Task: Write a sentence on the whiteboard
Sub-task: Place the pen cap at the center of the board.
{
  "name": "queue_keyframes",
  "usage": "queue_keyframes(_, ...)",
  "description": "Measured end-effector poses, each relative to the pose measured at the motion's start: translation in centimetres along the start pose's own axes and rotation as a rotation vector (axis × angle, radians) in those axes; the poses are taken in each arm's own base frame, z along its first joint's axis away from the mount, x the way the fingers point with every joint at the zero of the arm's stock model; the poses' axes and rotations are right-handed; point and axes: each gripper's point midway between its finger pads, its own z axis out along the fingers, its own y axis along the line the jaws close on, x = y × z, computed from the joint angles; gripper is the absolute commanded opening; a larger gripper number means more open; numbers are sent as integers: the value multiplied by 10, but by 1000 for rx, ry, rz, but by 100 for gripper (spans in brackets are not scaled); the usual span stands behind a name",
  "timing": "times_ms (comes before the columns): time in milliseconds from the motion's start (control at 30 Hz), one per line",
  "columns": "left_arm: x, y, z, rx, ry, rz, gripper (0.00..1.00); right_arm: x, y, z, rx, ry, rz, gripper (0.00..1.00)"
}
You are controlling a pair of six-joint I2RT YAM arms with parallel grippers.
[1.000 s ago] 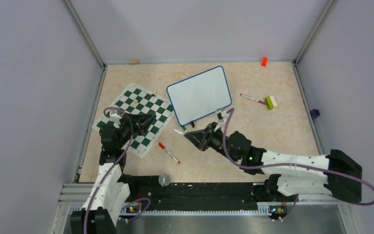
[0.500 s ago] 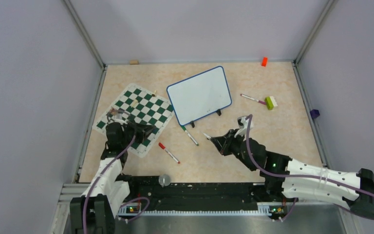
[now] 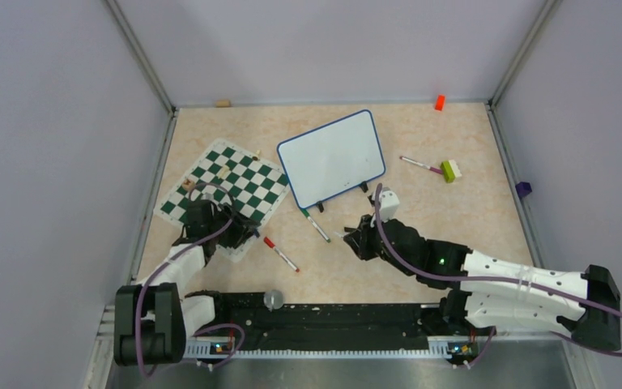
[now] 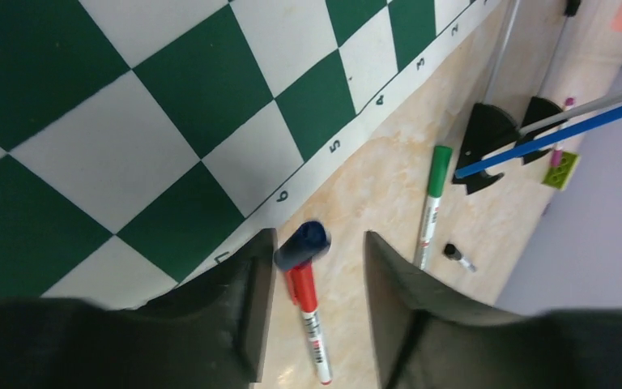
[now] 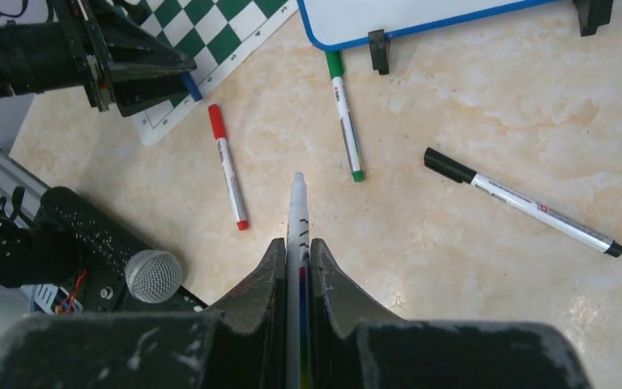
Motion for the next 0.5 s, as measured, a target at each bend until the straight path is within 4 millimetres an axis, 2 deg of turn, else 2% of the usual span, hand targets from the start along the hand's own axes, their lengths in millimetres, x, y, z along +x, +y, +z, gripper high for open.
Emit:
queue_keyframes(67,-1,3,0,-19,-2,10,74,5,0,-1,-5,24,-8,0)
queue_keyframes(367,-3,0,-10,-40,-6,46,82,13,-4,-6,3,65,8,0)
queue_keyframes(500,0,-10,-19,-1,-2,80,96,24,-14,-5,63,116,-1,0)
